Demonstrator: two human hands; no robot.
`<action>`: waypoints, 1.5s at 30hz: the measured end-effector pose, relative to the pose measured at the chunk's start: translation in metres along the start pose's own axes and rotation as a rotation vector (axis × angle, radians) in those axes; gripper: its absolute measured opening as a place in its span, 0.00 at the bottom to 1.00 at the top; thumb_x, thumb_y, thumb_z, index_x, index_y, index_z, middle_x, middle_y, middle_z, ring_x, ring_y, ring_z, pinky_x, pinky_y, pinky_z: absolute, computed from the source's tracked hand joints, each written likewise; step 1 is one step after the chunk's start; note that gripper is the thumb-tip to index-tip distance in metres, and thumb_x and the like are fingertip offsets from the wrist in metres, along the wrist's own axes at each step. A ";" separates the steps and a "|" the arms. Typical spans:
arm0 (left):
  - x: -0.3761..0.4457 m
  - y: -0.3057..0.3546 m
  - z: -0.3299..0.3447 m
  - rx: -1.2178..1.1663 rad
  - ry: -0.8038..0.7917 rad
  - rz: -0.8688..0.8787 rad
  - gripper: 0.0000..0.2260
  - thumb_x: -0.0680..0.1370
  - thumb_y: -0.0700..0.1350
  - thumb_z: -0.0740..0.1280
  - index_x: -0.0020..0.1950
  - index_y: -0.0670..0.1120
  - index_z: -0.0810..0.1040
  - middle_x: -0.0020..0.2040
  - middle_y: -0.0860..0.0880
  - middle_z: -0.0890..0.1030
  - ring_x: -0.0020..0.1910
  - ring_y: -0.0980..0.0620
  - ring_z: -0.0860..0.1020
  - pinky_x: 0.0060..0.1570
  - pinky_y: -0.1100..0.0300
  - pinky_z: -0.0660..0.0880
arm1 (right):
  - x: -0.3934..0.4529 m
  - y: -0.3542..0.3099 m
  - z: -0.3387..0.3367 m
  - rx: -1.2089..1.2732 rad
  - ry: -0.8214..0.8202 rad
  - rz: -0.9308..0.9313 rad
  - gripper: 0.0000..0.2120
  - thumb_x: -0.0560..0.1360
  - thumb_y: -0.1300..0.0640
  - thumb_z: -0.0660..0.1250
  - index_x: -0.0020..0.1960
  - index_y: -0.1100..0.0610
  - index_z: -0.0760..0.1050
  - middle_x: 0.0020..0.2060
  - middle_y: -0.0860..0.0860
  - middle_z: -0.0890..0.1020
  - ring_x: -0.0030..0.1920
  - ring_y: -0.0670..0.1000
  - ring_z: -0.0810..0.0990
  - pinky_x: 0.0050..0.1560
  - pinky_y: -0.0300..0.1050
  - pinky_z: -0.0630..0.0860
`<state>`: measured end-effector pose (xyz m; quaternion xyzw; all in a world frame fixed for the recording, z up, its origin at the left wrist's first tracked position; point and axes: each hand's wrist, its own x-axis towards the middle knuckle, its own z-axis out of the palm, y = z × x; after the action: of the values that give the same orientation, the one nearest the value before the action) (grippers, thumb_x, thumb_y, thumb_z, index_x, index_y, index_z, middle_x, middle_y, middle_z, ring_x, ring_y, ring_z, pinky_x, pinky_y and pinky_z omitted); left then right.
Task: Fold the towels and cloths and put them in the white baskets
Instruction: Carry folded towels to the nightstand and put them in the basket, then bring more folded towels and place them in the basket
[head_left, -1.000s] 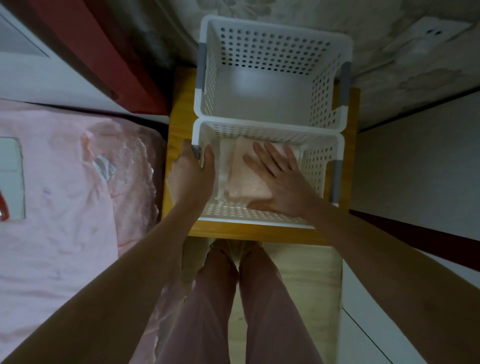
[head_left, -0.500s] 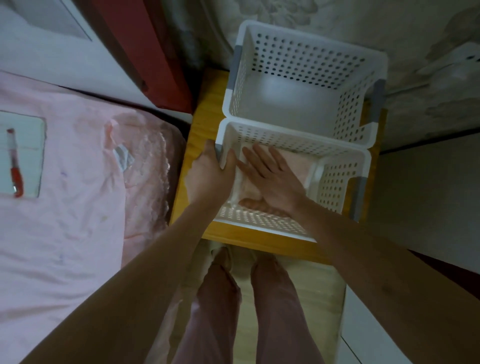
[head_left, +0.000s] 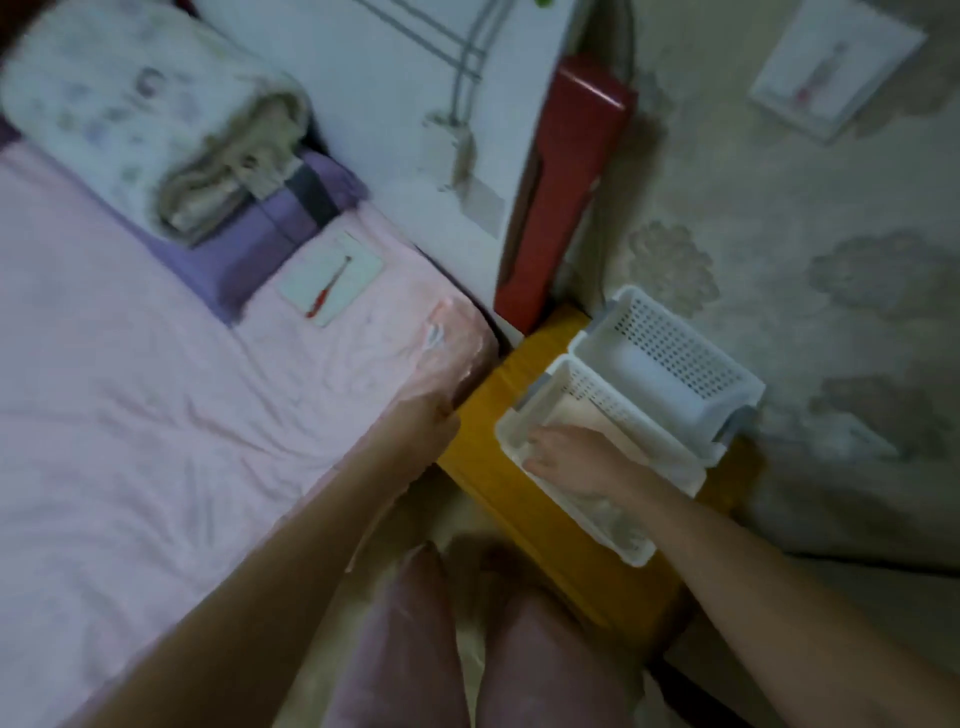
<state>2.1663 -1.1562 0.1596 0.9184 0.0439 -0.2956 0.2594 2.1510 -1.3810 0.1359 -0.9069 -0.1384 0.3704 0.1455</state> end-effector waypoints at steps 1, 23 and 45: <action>-0.024 -0.010 -0.011 -0.009 0.006 -0.028 0.10 0.79 0.51 0.62 0.56 0.50 0.77 0.54 0.47 0.80 0.49 0.48 0.79 0.51 0.53 0.77 | -0.005 -0.022 -0.012 -0.050 -0.049 -0.028 0.19 0.80 0.46 0.60 0.65 0.57 0.71 0.60 0.53 0.78 0.58 0.54 0.77 0.53 0.48 0.73; -0.710 -0.424 0.045 -0.423 0.653 -1.057 0.16 0.80 0.50 0.60 0.65 0.45 0.72 0.61 0.44 0.78 0.57 0.43 0.77 0.47 0.54 0.72 | -0.227 -0.717 0.292 -0.992 -0.215 -1.150 0.22 0.81 0.46 0.59 0.71 0.55 0.66 0.67 0.54 0.74 0.63 0.56 0.74 0.57 0.49 0.71; -1.150 -0.760 0.160 -0.828 0.810 -1.668 0.19 0.80 0.53 0.61 0.69 0.48 0.71 0.63 0.47 0.76 0.59 0.47 0.75 0.53 0.54 0.72 | -0.482 -1.205 0.767 -1.276 -0.406 -1.781 0.20 0.79 0.47 0.62 0.67 0.56 0.70 0.60 0.55 0.78 0.57 0.57 0.77 0.57 0.53 0.76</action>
<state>0.9609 -0.4984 0.3571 0.4642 0.8543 -0.0105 0.2336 1.1013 -0.3220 0.3577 -0.3146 -0.9259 0.1361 -0.1589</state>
